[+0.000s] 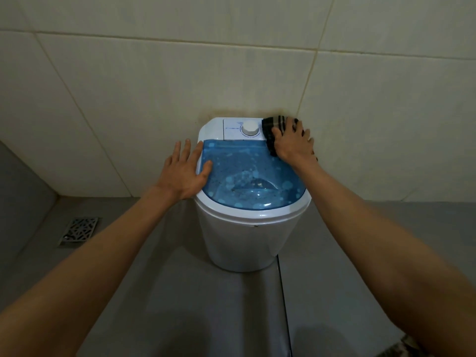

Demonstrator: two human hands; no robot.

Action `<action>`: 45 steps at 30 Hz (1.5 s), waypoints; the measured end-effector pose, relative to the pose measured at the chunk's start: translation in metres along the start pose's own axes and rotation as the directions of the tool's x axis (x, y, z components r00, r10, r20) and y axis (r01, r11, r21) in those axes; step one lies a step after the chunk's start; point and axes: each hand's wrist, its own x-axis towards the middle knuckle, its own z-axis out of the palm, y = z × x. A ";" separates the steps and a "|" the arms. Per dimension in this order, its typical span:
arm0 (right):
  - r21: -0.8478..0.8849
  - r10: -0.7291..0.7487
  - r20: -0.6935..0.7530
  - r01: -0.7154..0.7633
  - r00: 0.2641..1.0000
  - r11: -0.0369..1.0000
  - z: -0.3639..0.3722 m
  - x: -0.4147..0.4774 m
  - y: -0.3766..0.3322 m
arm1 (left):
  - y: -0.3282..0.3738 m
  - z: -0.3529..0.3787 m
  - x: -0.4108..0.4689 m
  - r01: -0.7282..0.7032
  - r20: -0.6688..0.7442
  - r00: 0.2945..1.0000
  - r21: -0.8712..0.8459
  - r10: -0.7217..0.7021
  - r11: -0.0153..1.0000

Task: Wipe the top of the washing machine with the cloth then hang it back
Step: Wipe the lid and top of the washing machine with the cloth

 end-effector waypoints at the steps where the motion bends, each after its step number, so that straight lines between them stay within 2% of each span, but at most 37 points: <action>1: -0.003 -0.029 -0.003 0.029 1.000 1.000 -0.001 0.004 -0.001 | 0.000 0.000 0.000 -0.001 0.000 1.000 0.004 0.001 1.000; 4: 0.039 -0.098 -0.008 0.098 0.995 0.994 -0.004 0.005 0.002 | 0.001 0.000 -0.001 0.010 0.000 1.000 -0.002 -0.010 1.000; 7: 0.048 -0.092 -0.017 0.092 0.996 0.995 -0.004 -0.015 0.011 | 0.002 -0.001 -0.003 0.024 -0.004 1.000 0.009 -0.024 1.000; 12: -0.065 -0.027 -0.071 0.022 0.997 0.998 0.005 -0.081 0.019 | 0.005 -0.006 -0.006 0.021 0.004 1.000 0.016 -0.021 1.000; 14: -0.137 -0.064 -0.064 0.055 0.996 0.989 0.010 -0.100 0.012 | 0.005 -0.009 -0.007 0.006 0.016 1.000 0.034 -0.007 0.999; 17: -0.165 -0.249 -0.042 0.239 0.968 0.957 0.020 -0.117 -0.009 | 0.005 -0.021 -0.005 -0.026 0.049 0.999 0.110 0.021 0.994; 21: -0.120 -0.524 0.087 0.531 0.847 0.839 0.026 -0.135 -0.037 | 0.016 -0.049 -0.007 -0.027 -0.001 1.000 0.072 0.027 0.997; 23: -0.033 -0.604 0.144 0.614 0.784 0.788 0.021 -0.142 -0.045 | 0.028 -0.057 -0.009 -0.061 -0.051 0.997 0.056 0.064 0.997; 24: 0.062 -0.623 0.118 0.621 0.773 0.782 0.016 -0.146 -0.046 | 0.034 -0.060 -0.009 -0.083 -0.075 0.993 0.046 0.086 0.996; 25: 0.169 -0.610 0.043 0.596 0.791 0.785 0.011 -0.148 -0.044 | 0.041 -0.060 -0.010 -0.105 -0.100 0.989 0.036 0.108 0.994; 27: 0.308 -0.474 -0.153 0.498 0.867 0.811 0.000 -0.147 -0.029 | 0.055 -0.057 -0.014 -0.156 -0.134 0.978 0.027 0.158 0.987; 29: 0.309 -0.318 -0.239 0.382 0.918 0.871 -0.009 -0.136 -0.005 | 0.074 -0.048 -0.023 -0.234 -0.100 0.967 0.035 0.236 0.972; 32: 0.191 -0.226 -0.180 0.260 0.957 0.947 -0.015 -0.113 0.029 | 0.101 -0.017 -0.046 -0.329 0.001 0.944 0.062 0.329 0.942; 37: 0.143 -0.203 0.000 0.201 0.979 0.969 -0.005 -0.098 0.048 | 0.101 0.014 -0.051 -0.287 -0.086 0.952 0.086 0.294 0.954; 39: 0.150 -0.196 0.028 0.190 0.980 0.970 -0.002 -0.098 0.049 | 0.093 0.011 -0.038 -0.244 -0.100 0.963 0.086 0.252 0.966; 45: 0.163 -0.200 -0.016 0.200 0.980 0.966 0.004 -0.100 0.053 | 0.060 -0.002 0.024 -0.038 -0.073 0.997 0.017 0.039 0.999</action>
